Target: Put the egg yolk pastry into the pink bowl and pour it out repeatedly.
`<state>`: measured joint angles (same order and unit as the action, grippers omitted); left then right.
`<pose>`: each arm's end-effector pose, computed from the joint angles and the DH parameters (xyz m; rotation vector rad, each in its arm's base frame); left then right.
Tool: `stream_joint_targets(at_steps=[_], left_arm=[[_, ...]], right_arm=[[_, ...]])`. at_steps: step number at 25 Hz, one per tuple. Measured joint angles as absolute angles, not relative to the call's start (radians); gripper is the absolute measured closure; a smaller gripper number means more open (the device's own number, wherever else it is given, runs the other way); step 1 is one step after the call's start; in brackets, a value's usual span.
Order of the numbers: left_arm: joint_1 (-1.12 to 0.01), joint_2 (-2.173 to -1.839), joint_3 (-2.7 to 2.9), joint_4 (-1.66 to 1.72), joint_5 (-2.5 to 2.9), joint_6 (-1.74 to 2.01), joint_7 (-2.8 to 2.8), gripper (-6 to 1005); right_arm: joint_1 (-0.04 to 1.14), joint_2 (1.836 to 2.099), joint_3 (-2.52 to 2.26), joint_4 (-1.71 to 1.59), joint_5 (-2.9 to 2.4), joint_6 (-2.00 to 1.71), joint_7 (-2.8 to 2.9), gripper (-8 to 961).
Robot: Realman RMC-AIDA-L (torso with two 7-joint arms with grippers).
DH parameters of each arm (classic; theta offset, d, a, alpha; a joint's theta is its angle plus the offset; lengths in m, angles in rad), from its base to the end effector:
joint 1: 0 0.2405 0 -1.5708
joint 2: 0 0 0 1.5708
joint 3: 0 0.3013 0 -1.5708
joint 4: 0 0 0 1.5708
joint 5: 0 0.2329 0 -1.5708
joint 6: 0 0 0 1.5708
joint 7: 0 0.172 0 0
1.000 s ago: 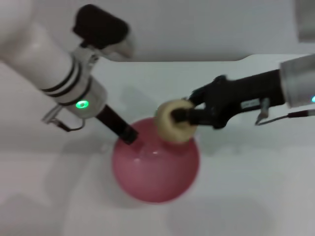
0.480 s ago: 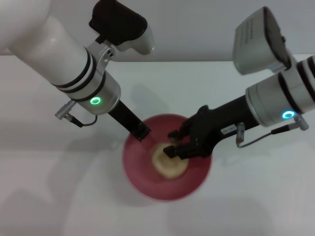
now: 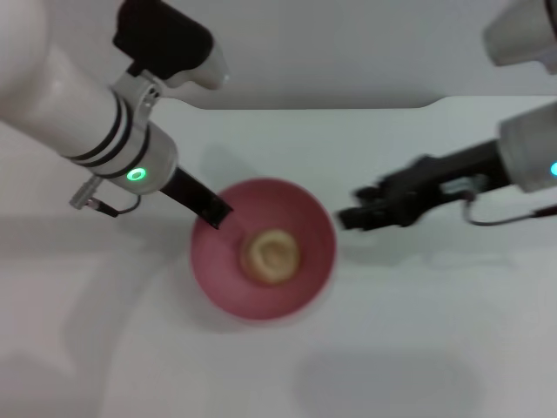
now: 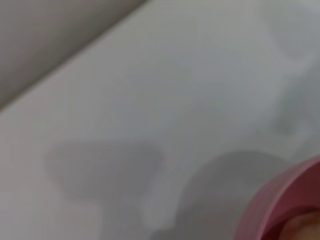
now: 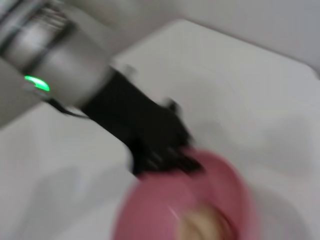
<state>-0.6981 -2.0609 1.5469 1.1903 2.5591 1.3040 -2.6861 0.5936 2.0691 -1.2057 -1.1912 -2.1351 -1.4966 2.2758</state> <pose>-0.1950 0.4364 -0.0867 -2.5465 -0.8646 0.4218 0.1911 0.4102 -0.0458 -2.8351 0.9075 0.1562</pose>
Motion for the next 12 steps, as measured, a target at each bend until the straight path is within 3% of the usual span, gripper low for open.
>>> stream_joint_targets(at_steps=[5,12], left_arm=[[-0.617,-2.06,1.556,1.252,2.572,1.198,-2.663,999],[-0.315,-2.059,1.717,1.552,2.579,0.756,-2.51,999]], right_arm=[[0.566,2.068,-1.09,-1.185,-2.341,-1.547,2.359,482],[0.509,2.07,-0.987,-1.155,-2.377,-1.572,2.361,482]])
